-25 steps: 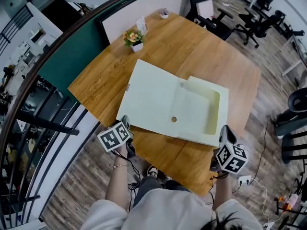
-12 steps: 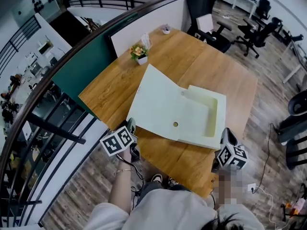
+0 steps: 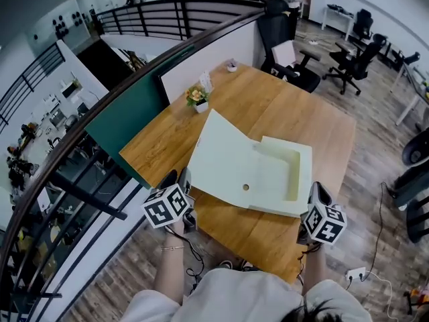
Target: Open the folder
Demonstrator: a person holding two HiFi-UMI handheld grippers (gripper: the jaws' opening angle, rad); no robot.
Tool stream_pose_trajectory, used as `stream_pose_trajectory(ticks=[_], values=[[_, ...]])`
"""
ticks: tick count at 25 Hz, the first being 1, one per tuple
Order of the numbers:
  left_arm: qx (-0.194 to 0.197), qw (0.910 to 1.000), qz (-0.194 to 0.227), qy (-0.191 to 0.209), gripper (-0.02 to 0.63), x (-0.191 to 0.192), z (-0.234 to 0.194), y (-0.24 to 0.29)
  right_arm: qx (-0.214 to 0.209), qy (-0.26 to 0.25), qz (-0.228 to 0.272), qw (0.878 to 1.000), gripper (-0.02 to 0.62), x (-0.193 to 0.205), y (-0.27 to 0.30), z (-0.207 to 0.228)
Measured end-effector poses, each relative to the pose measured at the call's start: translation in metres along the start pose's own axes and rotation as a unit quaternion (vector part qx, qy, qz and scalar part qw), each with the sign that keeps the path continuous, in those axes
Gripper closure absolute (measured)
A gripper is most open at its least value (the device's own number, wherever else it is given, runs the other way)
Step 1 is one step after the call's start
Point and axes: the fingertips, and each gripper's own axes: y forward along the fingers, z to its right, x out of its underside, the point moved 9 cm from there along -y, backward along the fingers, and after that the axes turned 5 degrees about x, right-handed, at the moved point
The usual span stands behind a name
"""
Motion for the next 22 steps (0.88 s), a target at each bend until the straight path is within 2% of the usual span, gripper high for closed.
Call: stream_pose_trajectory(ticks=[5,9,12,17,22], values=[[0.006,0.9942,0.039,0.101,0.460,-0.024,0.035,-0.007,0.012,-0.011,0.025,1.000,0.594,-0.013,-0.009,0.008],[0.028,0.9851,0.059,0.159,0.502,-0.032,0.069,-0.005,0.020,-0.014,0.047,0.999,0.594,-0.024,-0.021,0.015],[0.059,0.9809,0.063,0.174,0.538,-0.031,0.095,0.003,0.027,-0.011,0.064,0.998,0.594,-0.030,-0.031,0.024],[0.103,0.9768,0.065,0.176,0.588,-0.020,0.129,0.010,0.050,0.000,0.085,0.995,0.594,-0.032,-0.059,0.042],[0.142,0.9712,0.059,0.182,0.603,-0.003,0.151,0.016,0.073,0.011,0.092,0.993,0.594,-0.023,-0.081,0.057]])
